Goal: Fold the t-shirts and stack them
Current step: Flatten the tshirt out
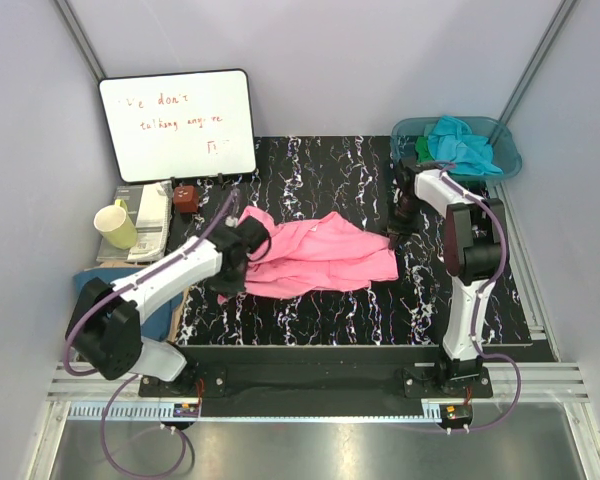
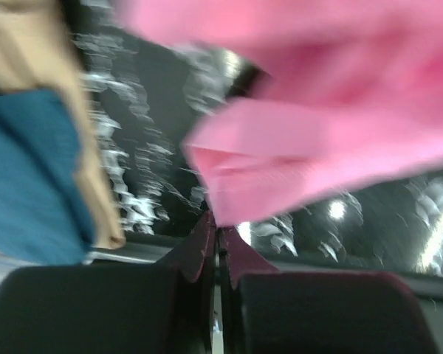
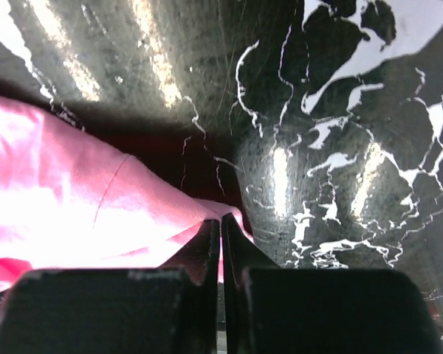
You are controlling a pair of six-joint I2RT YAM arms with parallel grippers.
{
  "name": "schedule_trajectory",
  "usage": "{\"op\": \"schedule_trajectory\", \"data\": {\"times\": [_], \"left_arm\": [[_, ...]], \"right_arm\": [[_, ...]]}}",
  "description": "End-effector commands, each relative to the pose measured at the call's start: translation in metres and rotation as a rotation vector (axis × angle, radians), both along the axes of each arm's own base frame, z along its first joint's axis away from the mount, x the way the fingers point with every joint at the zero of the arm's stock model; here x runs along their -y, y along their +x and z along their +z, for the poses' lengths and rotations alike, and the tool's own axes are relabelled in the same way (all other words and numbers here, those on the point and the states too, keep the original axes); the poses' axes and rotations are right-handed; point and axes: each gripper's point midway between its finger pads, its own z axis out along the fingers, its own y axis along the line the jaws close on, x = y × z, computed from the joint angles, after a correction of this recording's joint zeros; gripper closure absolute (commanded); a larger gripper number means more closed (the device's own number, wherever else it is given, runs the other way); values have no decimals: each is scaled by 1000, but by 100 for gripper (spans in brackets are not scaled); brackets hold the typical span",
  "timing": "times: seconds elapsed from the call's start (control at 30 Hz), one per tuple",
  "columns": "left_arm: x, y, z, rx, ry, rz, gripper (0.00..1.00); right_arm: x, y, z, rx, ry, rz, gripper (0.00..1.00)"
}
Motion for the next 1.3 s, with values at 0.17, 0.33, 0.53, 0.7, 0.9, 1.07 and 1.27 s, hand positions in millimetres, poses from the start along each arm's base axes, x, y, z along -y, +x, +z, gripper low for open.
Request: {"op": "schedule_trajectory", "data": {"times": [0.17,0.33,0.53,0.7,0.9,1.07,1.27], "left_arm": [[87,-75,4,-204,-235,-161,100],[73,-88,4,-248,-121,-188,61],[89,-27,82,117,-185,-247,1],[117,21,77,134,-130,-283,3],[156,69,43,101,-15,-353,14],[167,95,18,97,16,-363,26],[138,127,9,120,99,-228,43]], "right_arm": [[-3,11,7,21,3,2,97],[-3,9,17,33,11,23,97],[-2,7,16,26,10,29,90],[-7,8,15,20,32,25,90],[-7,6,16,20,35,28,89],[-9,6,18,26,47,29,89],[-13,3,19,24,75,27,88]]}}
